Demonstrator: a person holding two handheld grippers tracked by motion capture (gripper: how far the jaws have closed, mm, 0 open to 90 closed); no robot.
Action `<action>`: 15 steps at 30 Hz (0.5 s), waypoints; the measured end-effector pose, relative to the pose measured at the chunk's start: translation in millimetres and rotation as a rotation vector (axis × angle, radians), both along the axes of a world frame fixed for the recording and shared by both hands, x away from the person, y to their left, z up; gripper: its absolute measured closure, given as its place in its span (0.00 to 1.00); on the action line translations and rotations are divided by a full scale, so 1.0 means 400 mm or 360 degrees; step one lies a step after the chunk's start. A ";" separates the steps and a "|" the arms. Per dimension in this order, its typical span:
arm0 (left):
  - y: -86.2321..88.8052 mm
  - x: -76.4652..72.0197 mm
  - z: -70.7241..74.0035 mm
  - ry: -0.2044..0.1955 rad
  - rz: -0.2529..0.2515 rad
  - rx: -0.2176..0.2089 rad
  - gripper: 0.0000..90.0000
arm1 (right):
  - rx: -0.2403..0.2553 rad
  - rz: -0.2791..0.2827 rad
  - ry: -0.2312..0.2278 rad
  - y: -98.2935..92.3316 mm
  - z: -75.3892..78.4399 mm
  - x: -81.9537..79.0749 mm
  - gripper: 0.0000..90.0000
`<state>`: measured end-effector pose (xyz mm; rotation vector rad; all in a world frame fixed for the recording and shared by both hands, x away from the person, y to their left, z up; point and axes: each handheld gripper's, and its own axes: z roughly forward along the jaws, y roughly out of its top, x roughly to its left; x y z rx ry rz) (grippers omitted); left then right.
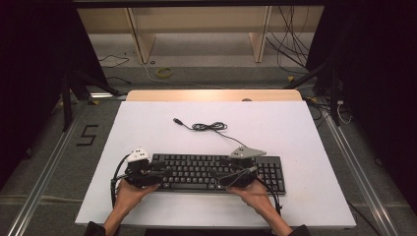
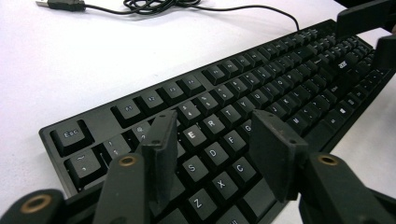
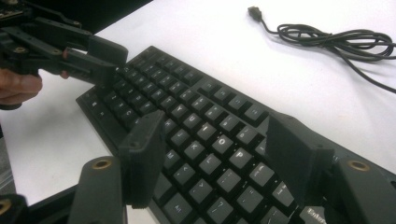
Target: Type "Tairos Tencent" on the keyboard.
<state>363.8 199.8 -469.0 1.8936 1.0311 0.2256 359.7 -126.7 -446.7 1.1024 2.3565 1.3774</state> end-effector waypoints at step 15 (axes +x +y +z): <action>-0.007 0.012 -0.009 0.0045 -0.0024 0.0074 0.71 | -0.0003 0.0013 -0.0019 -0.007 -0.005 -0.020 0.41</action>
